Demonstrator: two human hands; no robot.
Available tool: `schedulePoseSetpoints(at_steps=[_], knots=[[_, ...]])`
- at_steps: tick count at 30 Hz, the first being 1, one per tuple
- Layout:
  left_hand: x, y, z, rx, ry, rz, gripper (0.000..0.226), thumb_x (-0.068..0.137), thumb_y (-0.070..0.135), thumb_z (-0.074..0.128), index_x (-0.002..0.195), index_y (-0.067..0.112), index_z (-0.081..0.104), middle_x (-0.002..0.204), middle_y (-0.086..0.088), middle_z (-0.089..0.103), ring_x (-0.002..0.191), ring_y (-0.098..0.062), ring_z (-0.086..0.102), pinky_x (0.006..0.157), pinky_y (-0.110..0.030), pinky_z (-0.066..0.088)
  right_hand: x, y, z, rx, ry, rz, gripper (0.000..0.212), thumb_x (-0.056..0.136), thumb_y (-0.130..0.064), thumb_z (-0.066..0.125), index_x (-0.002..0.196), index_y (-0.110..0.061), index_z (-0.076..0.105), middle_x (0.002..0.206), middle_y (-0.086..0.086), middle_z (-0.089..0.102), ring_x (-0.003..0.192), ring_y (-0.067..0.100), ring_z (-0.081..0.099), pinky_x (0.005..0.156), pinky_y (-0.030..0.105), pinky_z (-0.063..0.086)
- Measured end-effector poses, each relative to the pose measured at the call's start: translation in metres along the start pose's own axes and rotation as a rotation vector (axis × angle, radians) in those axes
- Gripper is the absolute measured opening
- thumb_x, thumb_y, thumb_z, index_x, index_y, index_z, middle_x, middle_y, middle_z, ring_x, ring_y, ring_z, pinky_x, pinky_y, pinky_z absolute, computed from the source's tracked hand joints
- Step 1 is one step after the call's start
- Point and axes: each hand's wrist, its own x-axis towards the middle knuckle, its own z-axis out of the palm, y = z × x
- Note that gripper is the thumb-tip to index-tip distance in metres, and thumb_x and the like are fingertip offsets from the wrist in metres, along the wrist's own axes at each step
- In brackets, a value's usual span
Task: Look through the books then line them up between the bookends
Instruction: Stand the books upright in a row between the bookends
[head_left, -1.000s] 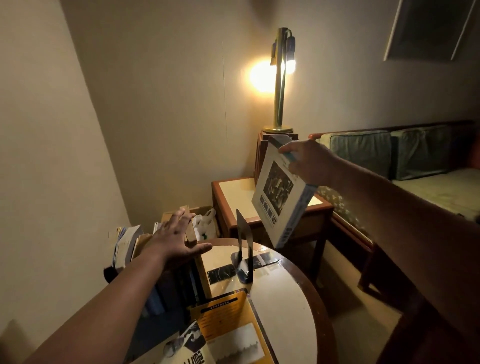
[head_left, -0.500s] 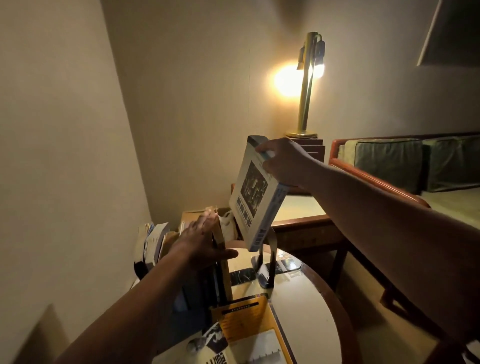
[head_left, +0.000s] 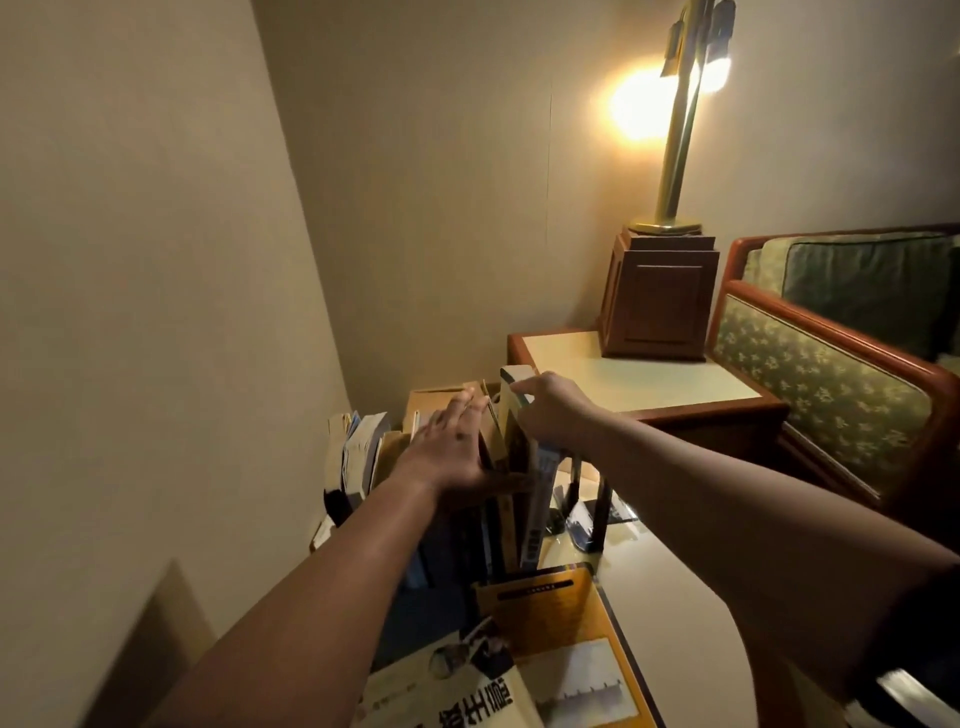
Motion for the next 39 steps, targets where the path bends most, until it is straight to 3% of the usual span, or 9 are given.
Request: schedulePoseSetpoints(at_steps=[4,7,12,15,19,23,27,34,39], knots=[[0.002,-0.003,0.005,0.01,0.031,0.02,0.119,0.072,0.064,0.073,0.157,0.025,0.0,0.166,0.002,-0.006,0.152,-0.026,0.002,0.123,-0.049,0.01,0.009,0.007,0.014,0.002,-0.014,-0.008,0.043,0.092,-0.01,0.054,0.132,-0.022,0.065,0.131,0.006,0.064,0.101,0.022,0.064,0.062,0.022,0.048],[0.003,-0.002,0.004,0.028,0.047,0.029,0.112,0.078,0.045,0.077,0.157,0.023,0.001,0.166,0.0,-0.005,0.152,-0.023,0.001,0.123,-0.047,0.008,0.014,0.01,0.021,0.038,-0.01,-0.009,0.044,0.093,-0.013,0.055,0.134,-0.027,0.064,0.138,0.004,0.06,0.11,0.022,0.063,0.072,0.026,0.055],[0.003,-0.001,0.004,0.042,0.032,0.016,0.11,0.079,0.04,0.076,0.157,0.023,0.0,0.166,0.0,-0.005,0.153,-0.025,0.001,0.123,-0.049,0.01,0.011,0.012,0.032,0.17,-0.036,0.01,0.046,0.1,-0.023,0.053,0.146,-0.028,0.049,0.146,0.01,0.052,0.121,0.029,0.058,0.091,0.039,0.057],[-0.001,0.001,0.0,0.043,0.016,0.01,0.102,0.08,0.029,0.074,0.156,0.029,0.006,0.166,-0.003,-0.003,0.151,-0.032,0.007,0.122,-0.053,0.013,0.004,0.01,0.037,0.435,-0.08,0.107,0.042,0.107,-0.033,0.042,0.146,-0.02,0.042,0.133,0.009,0.053,0.11,0.028,0.056,0.082,0.043,0.06],[-0.004,0.005,-0.006,0.077,0.008,0.026,0.098,0.077,0.047,0.076,0.154,0.037,0.015,0.164,-0.006,-0.001,0.149,-0.04,0.011,0.119,-0.058,0.017,-0.009,0.02,0.04,0.702,-0.133,0.156,0.038,0.108,-0.033,0.037,0.14,-0.016,0.05,0.128,0.016,0.056,0.11,0.034,0.059,0.084,0.056,0.059],[-0.006,0.007,-0.006,0.094,0.04,0.04,0.093,0.076,0.06,0.072,0.152,0.041,0.022,0.164,-0.006,0.001,0.149,-0.037,0.011,0.117,-0.056,0.022,-0.026,0.034,0.05,0.88,-0.241,0.183,0.041,0.108,-0.037,0.037,0.146,-0.025,0.045,0.139,0.006,0.052,0.123,0.026,0.052,0.078,0.04,0.053],[-0.007,0.005,-0.003,0.089,0.079,0.066,0.091,0.075,0.064,0.07,0.151,0.04,0.026,0.163,-0.005,0.006,0.149,-0.032,0.012,0.117,-0.053,0.023,-0.035,0.043,0.063,0.951,-0.258,0.168,0.045,0.108,-0.038,0.034,0.151,-0.024,0.038,0.138,0.0,0.046,0.132,0.022,0.04,0.094,0.038,0.036],[-0.005,0.002,-0.002,0.077,0.07,0.062,0.096,0.07,0.075,0.066,0.15,0.039,0.026,0.164,-0.003,0.007,0.149,-0.032,0.015,0.115,-0.055,0.029,-0.051,0.083,0.071,0.834,-0.272,0.121,0.028,0.106,-0.028,0.043,0.127,-0.018,0.059,0.127,0.008,0.061,0.12,0.026,0.057,0.097,0.046,0.052],[-0.004,0.001,-0.001,0.045,0.055,0.046,0.098,0.068,0.081,0.061,0.15,0.04,0.026,0.164,-0.001,0.007,0.149,-0.033,0.014,0.115,-0.059,0.028,-0.092,0.13,0.1,0.175,-0.234,-0.047,0.022,0.102,-0.028,0.053,0.121,-0.023,0.06,0.118,-0.002,0.063,0.103,0.009,0.061,0.082,0.024,0.054]])
